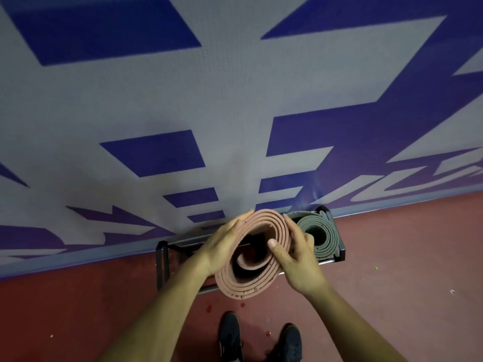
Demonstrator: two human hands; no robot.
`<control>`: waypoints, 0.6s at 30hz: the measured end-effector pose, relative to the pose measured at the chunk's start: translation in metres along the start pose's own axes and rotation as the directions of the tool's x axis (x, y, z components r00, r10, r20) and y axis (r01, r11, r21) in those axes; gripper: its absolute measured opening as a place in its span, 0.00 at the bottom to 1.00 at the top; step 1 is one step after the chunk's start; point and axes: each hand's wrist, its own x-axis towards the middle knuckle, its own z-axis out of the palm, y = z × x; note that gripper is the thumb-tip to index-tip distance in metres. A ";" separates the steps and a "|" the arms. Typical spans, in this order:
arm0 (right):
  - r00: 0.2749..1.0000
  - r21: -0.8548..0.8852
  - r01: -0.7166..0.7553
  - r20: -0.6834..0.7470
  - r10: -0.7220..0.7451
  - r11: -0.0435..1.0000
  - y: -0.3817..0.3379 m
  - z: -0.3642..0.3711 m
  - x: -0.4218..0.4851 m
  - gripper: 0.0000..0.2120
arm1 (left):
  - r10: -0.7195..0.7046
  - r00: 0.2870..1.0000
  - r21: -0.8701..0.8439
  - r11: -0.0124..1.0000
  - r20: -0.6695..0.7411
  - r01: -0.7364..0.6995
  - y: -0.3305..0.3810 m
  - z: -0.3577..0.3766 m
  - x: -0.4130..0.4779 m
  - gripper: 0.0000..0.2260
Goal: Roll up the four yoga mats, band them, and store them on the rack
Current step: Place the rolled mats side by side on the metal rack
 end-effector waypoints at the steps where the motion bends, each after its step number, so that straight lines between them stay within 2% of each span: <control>1: 1.000 -0.011 -0.013 -0.018 0.013 1.000 0.002 0.002 0.003 0.27 | 0.030 0.999 0.055 0.998 -0.040 -0.028 -0.001 0.003 0.001 0.34; 4: 0.997 -0.007 -0.015 -0.081 0.015 1.000 0.003 0.004 0.011 0.25 | 0.116 0.985 0.222 0.971 -0.127 -0.086 0.005 0.001 0.007 0.41; 6: 0.992 0.021 -0.041 -0.117 0.043 0.999 0.002 0.004 0.013 0.24 | 0.105 0.985 0.357 0.933 -0.139 -0.049 0.012 -0.002 0.008 0.47; 8: 0.989 0.025 -0.056 -0.138 0.059 0.998 -0.001 0.004 0.014 0.24 | 0.058 0.988 0.537 0.843 -0.146 0.030 0.018 -0.001 0.002 0.54; 11: 0.991 0.015 -0.052 -0.119 0.053 0.999 -0.006 0.005 0.014 0.26 | 0.053 0.991 0.750 0.660 -0.120 0.055 0.017 0.010 -0.012 0.66; 15: 0.996 -0.023 -0.046 -0.080 0.044 0.999 -0.007 0.005 0.016 0.27 | 0.051 0.984 0.829 0.547 -0.173 0.118 0.013 0.026 -0.013 0.70; 18: 0.999 0.023 -0.027 -0.039 0.027 0.999 -0.008 0.001 0.017 0.25 | 0.072 0.981 0.859 0.496 -0.182 0.123 0.015 0.032 -0.008 0.70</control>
